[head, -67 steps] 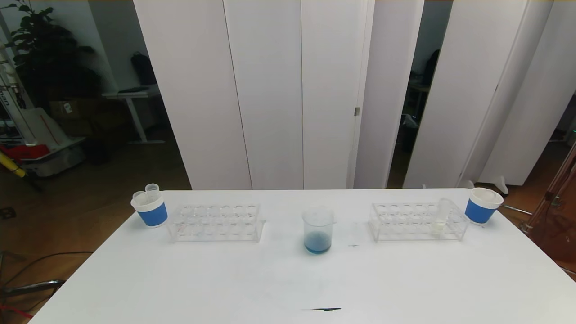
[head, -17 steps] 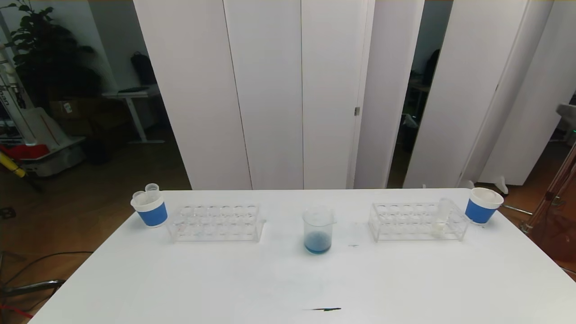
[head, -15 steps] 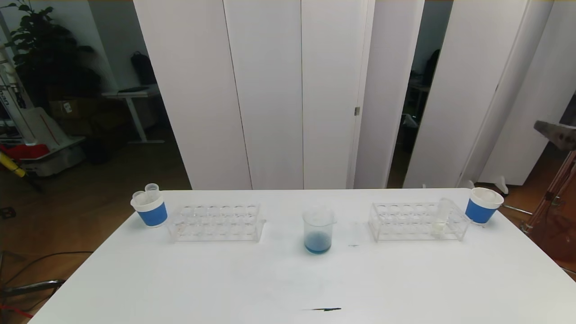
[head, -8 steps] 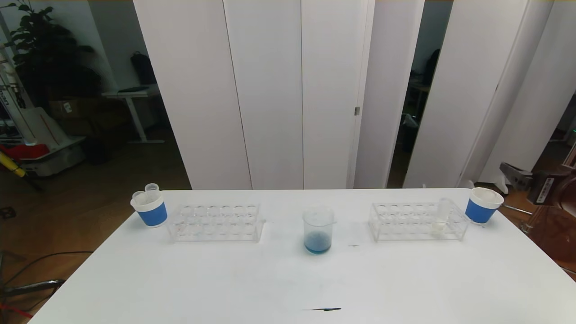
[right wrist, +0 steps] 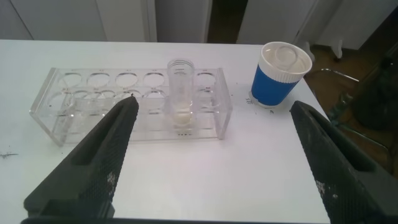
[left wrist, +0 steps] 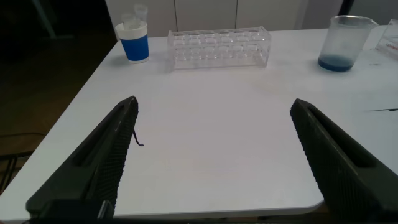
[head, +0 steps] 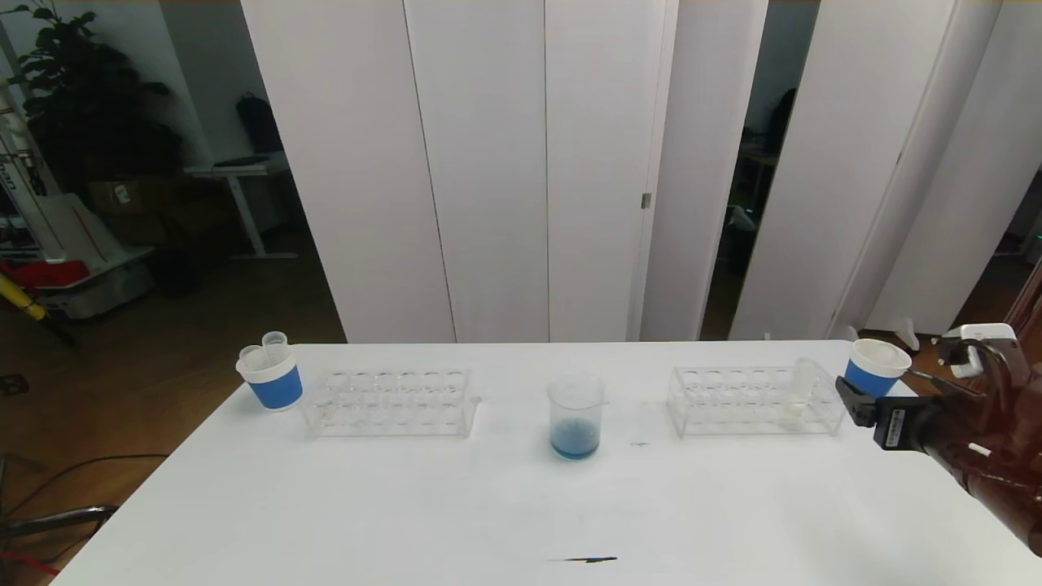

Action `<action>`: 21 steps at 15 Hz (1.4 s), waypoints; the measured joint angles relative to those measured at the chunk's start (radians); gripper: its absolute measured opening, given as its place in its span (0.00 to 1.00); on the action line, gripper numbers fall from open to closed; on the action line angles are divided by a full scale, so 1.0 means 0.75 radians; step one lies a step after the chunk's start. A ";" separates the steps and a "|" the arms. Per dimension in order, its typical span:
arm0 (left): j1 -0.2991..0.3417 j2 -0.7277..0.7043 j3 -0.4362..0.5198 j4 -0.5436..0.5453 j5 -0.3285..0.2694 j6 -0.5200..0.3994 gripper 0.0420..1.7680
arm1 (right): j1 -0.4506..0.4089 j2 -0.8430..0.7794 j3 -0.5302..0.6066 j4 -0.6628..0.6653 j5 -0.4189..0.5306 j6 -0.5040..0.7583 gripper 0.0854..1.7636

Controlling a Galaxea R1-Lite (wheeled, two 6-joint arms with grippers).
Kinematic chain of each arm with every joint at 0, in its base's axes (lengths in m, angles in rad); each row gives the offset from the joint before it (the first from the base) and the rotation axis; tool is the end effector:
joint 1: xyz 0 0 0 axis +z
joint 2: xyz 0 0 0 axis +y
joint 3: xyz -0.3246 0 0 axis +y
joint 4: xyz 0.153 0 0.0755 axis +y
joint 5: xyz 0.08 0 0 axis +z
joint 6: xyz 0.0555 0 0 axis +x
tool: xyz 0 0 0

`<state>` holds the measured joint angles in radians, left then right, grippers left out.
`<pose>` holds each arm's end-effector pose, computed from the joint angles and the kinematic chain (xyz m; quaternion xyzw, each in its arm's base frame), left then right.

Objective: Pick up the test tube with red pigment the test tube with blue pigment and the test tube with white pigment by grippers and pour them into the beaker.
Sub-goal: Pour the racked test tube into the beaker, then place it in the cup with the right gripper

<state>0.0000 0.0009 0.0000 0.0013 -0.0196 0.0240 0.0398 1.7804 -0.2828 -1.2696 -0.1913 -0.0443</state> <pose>-0.0360 -0.0011 0.0754 0.0120 0.0010 -0.0098 0.9999 0.2852 0.0008 0.1400 -0.0351 0.1146 -0.0727 0.9901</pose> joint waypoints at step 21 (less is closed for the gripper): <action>-0.001 0.001 -0.001 0.001 -0.001 0.001 0.99 | 0.028 0.581 -0.476 -0.056 0.003 -0.005 0.99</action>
<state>-0.0004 0.0013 -0.0004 0.0017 -0.0200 0.0245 0.0611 2.2164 -0.6398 -1.3113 -0.1894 -0.0479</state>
